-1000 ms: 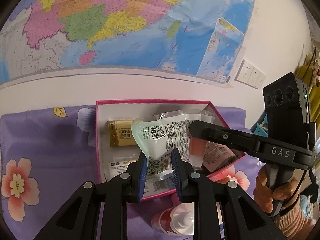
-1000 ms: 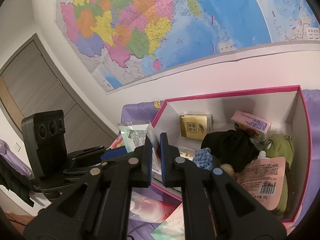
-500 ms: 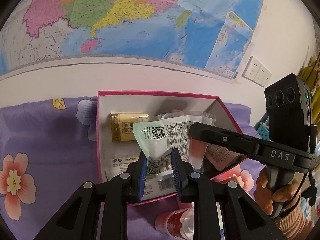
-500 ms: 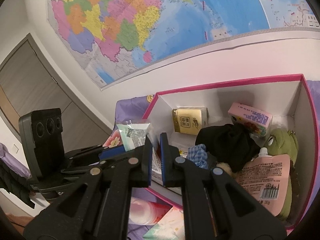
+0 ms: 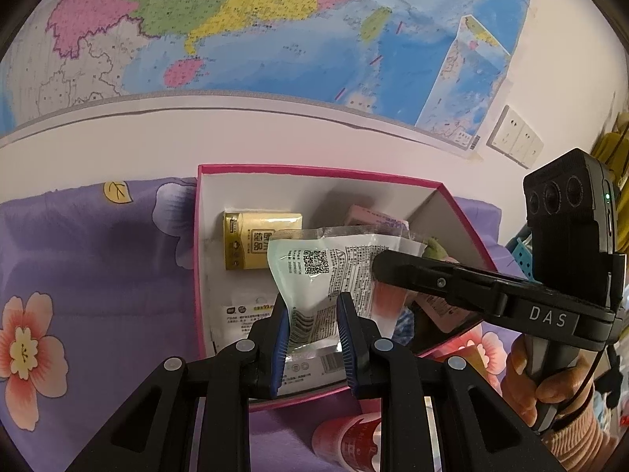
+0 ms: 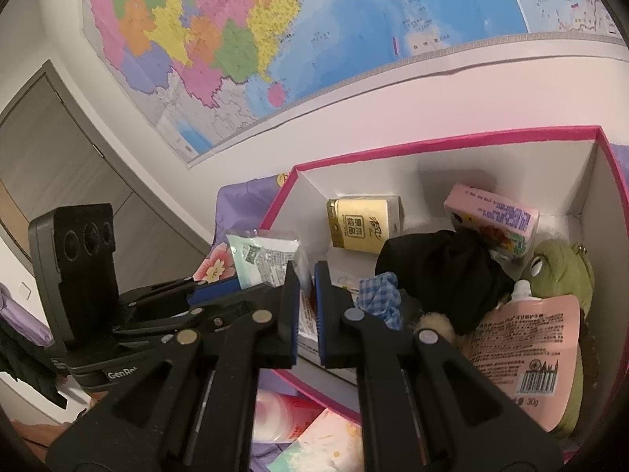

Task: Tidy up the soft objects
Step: 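Hold the clear packet above the box and lower it inside, then open the left tool to drop the clear packet into the box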

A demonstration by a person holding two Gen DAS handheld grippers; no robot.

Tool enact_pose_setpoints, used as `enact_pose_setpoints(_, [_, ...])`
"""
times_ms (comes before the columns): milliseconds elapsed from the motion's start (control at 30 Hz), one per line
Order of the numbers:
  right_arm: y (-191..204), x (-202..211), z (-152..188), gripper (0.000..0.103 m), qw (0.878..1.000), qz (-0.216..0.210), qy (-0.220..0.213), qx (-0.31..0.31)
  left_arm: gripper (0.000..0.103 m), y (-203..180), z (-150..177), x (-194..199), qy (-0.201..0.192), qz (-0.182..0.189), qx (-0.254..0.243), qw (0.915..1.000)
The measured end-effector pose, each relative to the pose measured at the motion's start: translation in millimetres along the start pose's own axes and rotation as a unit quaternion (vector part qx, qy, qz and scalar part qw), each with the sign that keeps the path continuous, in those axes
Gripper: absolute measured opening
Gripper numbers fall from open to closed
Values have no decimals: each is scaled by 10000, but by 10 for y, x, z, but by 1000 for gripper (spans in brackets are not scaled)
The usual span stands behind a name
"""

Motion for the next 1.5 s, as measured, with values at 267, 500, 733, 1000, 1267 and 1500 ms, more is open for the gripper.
enact_pose_setpoints(267, [-37, -60, 53, 10, 9999, 83, 109, -9, 22, 17, -1, -46, 113, -54, 64, 9999])
enact_pose_setpoints(500, [-70, -123, 100, 13, 9993, 267, 256, 9, 25, 71, 0, -78, 208, -150, 183, 9995])
enact_pose_setpoints(733, [-131, -101, 125, 29, 9982, 548, 255, -1, 28, 157, 4, -60, 167, -323, 295, 9989])
enact_pose_setpoints(1000, [-53, 125, 184, 44, 9966, 788, 95, 211, 57, 179, 58, 265, -304, -404, 279, 9983])
enact_pose_setpoints(1267, [276, 761, 367, 75, 9837, 1475, -444, 931, 87, 223, 289, 852, -988, -392, 212, 9941])
enact_pose_setpoints(1500, [638, 1086, 875, 100, 9556, 2390, -481, 1657, 103, 231, 691, 1158, -1216, -622, 48, 9906])
Point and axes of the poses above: each gripper's, at about its wrist camera, not at the fingertips, and x roughly against the way its jaws point, y to its left, z to its underside, the point moved 6 cm from there along -x, roughly the way its jaws point, and after that the axes turned 12 degrees about x, right-handed, at the moved point
